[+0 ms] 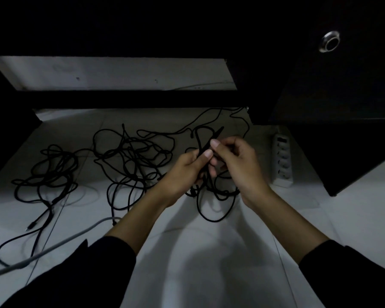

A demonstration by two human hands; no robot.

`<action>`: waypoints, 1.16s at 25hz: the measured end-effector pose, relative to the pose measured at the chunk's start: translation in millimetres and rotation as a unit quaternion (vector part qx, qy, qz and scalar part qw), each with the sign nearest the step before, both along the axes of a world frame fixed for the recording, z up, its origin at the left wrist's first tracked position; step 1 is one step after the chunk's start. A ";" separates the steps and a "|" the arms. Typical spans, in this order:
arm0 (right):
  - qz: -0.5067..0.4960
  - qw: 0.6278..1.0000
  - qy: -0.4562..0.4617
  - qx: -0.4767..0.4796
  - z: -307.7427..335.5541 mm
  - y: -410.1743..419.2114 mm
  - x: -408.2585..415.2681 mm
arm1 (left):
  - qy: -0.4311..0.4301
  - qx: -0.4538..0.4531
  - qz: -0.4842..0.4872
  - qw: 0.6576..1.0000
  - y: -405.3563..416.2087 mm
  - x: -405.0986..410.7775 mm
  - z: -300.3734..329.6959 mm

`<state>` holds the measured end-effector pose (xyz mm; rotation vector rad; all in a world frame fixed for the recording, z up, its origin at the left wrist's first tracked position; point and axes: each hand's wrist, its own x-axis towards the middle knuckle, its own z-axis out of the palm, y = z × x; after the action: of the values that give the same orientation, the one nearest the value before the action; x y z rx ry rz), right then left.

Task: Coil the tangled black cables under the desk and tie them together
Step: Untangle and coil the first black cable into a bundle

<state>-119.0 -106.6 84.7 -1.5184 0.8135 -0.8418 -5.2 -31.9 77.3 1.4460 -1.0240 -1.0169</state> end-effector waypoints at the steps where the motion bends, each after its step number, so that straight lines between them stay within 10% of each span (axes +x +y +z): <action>1: 0.007 1.000 0.018 0.005 -7.0 -0.4 -2.4 | -0.001 -0.008 0.011 1.000 0.2 0.6 0.5; 17: 0.302 0.866 0.305 -0.258 -88.3 -17.7 -39.0 | 0.200 -0.045 0.094 0.974 0.6 28.2 15.5; 29: 0.223 0.862 0.181 -0.417 -23.6 -16.9 -21.2 | 0.089 0.028 0.073 0.993 5.4 23.4 18.4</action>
<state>-140.2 -123.5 61.1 -2.5717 0.2986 -0.5726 18.2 -26.6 95.8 1.4255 -0.7562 -1.0524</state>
